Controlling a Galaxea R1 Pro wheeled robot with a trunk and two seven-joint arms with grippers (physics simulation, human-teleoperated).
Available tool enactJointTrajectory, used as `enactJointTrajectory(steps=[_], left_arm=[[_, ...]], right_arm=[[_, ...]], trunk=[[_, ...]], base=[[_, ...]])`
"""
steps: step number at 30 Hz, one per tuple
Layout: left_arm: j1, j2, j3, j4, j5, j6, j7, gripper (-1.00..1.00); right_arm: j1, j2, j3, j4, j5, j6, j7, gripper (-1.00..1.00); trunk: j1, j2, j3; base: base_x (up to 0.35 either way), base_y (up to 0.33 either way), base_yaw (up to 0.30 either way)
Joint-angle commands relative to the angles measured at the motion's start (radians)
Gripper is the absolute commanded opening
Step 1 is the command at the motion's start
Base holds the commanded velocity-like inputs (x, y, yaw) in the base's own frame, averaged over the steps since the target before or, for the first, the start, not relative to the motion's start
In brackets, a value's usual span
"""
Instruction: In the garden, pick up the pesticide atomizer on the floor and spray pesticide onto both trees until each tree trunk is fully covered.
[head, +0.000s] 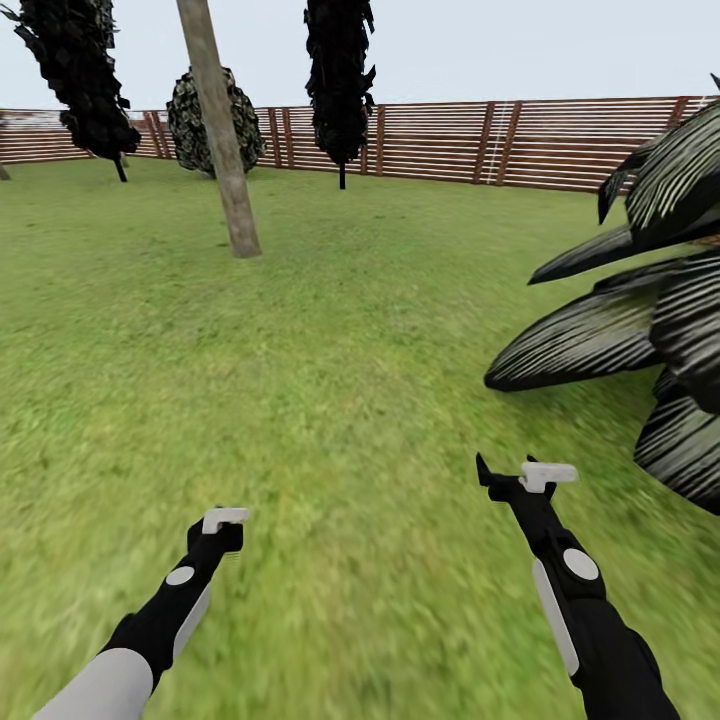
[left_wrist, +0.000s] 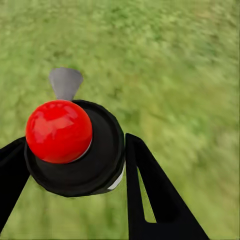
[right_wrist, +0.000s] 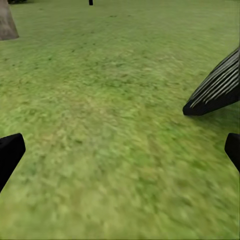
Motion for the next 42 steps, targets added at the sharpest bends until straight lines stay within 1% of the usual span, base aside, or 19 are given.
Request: enactJointTrajectory(steps=[1,8,16,42], left_arm=[[0.000,0.000,0.000,0.000,0.000,0.000,0.000,-1.00],[0.000,0.000,0.000,0.000,0.001,0.001,0.000,-1.00],[0.000,0.000,0.000,0.000,0.001,0.002,0.001,-1.00],[0.000,0.000,0.000,0.000,0.001,0.002,0.000,-1.00]], right_arm=[[0.000,0.000,0.000,0.000,0.000,0.000,0.000,1.00],[0.000,0.000,0.000,0.000,0.001,0.000,0.000,1.00],[0.000,0.000,0.000,0.010,0.002,0.000,0.000,1.00],[0.000,0.000,0.000,0.011,0.002,0.000,0.001,1.00]], trunk=[[0.000,0.000,0.000],[0.000,0.000,0.000],[0.000,0.000,0.001],[0.000,0.000,0.040]], base=[[0.338,0.000,0.000],[0.337,0.022,0.000],[0.299,0.173,0.000],[0.289,0.194,0.000]])
